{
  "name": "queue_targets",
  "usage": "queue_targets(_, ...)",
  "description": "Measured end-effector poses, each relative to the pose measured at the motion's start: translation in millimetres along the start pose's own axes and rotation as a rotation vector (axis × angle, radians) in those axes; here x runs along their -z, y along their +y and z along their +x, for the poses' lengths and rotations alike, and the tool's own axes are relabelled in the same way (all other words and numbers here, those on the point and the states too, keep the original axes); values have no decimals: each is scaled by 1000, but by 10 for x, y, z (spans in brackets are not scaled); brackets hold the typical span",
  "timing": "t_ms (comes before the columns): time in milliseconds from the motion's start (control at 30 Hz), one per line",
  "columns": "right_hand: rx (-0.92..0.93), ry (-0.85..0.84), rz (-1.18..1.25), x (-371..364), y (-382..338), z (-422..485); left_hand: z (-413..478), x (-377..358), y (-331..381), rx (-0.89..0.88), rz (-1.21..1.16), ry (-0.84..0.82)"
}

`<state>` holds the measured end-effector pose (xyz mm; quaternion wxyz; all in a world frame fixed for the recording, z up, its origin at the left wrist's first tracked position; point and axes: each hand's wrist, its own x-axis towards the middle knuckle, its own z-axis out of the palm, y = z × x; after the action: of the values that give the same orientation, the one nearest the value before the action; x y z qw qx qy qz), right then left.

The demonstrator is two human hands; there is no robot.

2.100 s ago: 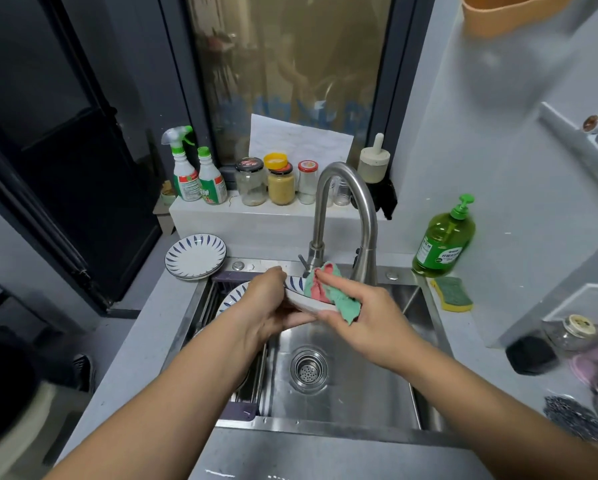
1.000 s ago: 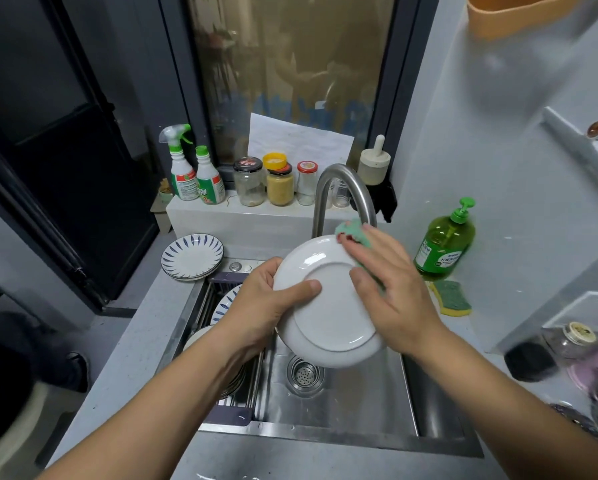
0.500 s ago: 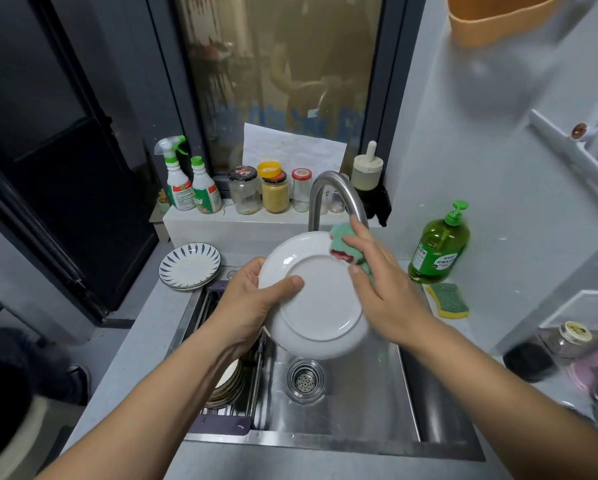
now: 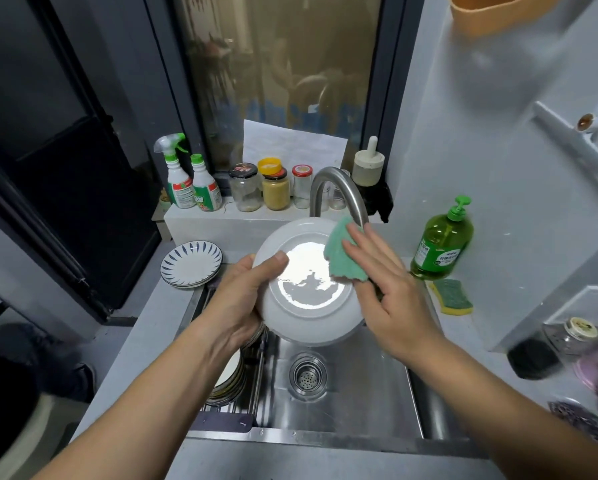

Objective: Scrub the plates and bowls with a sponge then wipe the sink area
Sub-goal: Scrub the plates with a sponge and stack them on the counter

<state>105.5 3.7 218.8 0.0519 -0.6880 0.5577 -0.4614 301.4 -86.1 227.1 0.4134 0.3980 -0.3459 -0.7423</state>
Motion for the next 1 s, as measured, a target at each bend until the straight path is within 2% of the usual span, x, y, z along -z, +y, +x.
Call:
queue_targets(133,227,-57,-323,34,-56,134,-4,-111,-54,-13,-3,-1)
queue_targets(233,393,-263,-560,-7,-183,91,15,-186,-30,-32,-40,-5)
queue_targets(333,512,-425,-589,-13,-178,-79,18,-163,-27,-27,-78,5)
queue_targets(400,471,-391,-664,68,-111,-37,2,-148,-73,-15,-92,22)
queue_targets(467,291,-322,-766,133,-109,96,-9,-169,-139,-1,-94,21)
queue_targets(533,155,-323,-758,78,-200,215,-18,-218,-178,14,-101,13)
queue_targets(667,292,-443,-704,-146,-267,152,-5,-185,-180,35,-159,5)
queue_targets(767,467,-524,-648,-11,-171,44,-28,-93,-179,46,-164,-3)
queue_targets(833,492,-524,-653,84,-103,24,-19,-52,-192,30,-163,3)
queue_targets(933,301,-370,-632,174,61,150,-7,-52,-210,3,-158,11)
queue_targets(1000,69,-278,-400,199,132,274,-12,-63,-221,8,-116,17)
